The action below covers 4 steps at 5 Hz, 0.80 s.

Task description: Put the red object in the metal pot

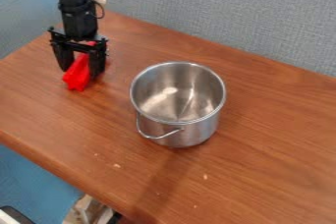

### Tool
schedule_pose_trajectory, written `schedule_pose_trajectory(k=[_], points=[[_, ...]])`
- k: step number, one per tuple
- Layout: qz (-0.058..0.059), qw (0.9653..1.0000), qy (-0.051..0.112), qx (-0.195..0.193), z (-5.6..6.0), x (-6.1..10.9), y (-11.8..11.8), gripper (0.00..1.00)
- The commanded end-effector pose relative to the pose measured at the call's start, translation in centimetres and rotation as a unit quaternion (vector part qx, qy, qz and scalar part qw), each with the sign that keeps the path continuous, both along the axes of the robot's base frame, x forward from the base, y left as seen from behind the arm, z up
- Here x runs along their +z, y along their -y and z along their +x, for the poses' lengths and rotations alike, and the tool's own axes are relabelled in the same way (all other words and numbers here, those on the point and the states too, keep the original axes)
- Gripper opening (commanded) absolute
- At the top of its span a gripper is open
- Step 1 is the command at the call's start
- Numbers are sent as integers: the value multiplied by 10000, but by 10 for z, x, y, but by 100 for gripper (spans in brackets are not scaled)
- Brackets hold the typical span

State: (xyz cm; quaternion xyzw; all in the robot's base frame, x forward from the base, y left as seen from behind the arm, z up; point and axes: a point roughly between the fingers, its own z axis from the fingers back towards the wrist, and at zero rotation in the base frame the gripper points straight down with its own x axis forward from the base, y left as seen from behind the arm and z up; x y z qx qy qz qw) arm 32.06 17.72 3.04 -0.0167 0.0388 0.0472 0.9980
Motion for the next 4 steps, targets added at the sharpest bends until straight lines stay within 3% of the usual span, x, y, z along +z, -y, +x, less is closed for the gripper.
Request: schedule_pose_trajectory(k=[1,4], points=[[155,9994,291,60,8,19,-12,100],[128,9995,280,-4,13,15,-16,100]])
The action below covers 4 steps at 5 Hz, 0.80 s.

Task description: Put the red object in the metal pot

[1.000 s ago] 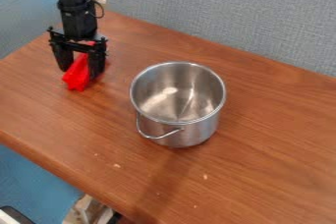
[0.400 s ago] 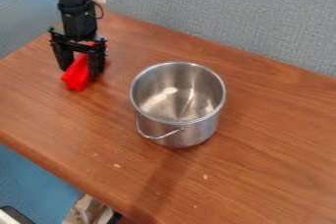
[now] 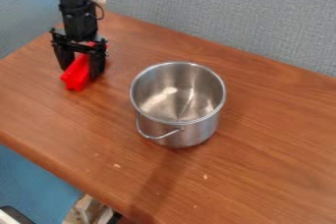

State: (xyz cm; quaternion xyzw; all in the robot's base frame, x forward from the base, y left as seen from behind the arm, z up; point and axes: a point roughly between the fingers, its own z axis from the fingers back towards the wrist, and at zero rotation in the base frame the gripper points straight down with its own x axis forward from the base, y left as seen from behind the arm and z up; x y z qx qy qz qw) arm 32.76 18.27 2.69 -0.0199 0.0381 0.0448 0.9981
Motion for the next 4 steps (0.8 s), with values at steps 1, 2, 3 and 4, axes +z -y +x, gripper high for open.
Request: schedule_pose_trajectory(k=[1,2,3,4], points=[[150,9995,265,7,7,18,-11,100],[140,9996,255,-4,8,17,-12,100],[130,9996,243,-14,9,17,-12,100],[118,9997,226,-19,9,17,-12,100]])
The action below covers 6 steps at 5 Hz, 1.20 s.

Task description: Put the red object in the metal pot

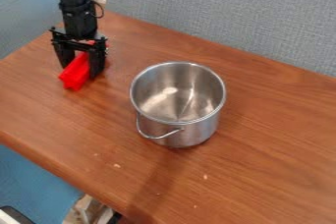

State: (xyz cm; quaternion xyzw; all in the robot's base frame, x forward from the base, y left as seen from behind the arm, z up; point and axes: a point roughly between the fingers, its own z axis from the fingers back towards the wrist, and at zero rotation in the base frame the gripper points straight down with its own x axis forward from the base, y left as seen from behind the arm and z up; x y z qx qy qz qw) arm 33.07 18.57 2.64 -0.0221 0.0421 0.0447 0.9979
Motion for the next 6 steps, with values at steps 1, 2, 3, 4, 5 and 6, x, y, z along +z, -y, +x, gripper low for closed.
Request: schedule_pose_trajectory(k=[1,2,3,4,5,6], points=[[130,9996,248,-23,6,17,-9,100],[119,9997,231,-27,7,17,-9,100],[108,9997,213,-30,7,17,-9,100],[94,9997,214,-5,7,18,-9,0],[81,9997,218,21,6,18,-9,0],[68,9997,227,46,6,19,-9,0]])
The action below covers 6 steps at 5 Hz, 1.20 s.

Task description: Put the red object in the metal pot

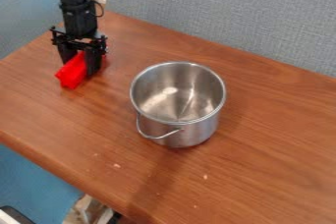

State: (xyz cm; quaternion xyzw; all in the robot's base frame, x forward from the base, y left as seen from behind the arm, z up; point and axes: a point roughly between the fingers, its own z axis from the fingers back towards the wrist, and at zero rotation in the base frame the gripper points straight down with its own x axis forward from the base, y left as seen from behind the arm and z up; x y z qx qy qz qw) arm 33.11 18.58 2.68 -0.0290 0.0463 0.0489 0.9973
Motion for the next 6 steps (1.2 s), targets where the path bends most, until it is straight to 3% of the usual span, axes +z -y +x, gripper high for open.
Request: schedule_pose_trajectory(k=[1,6], points=[[124,9995,276,28,5,20,-8,0],[57,9994,320,137,2,27,-6,0]])
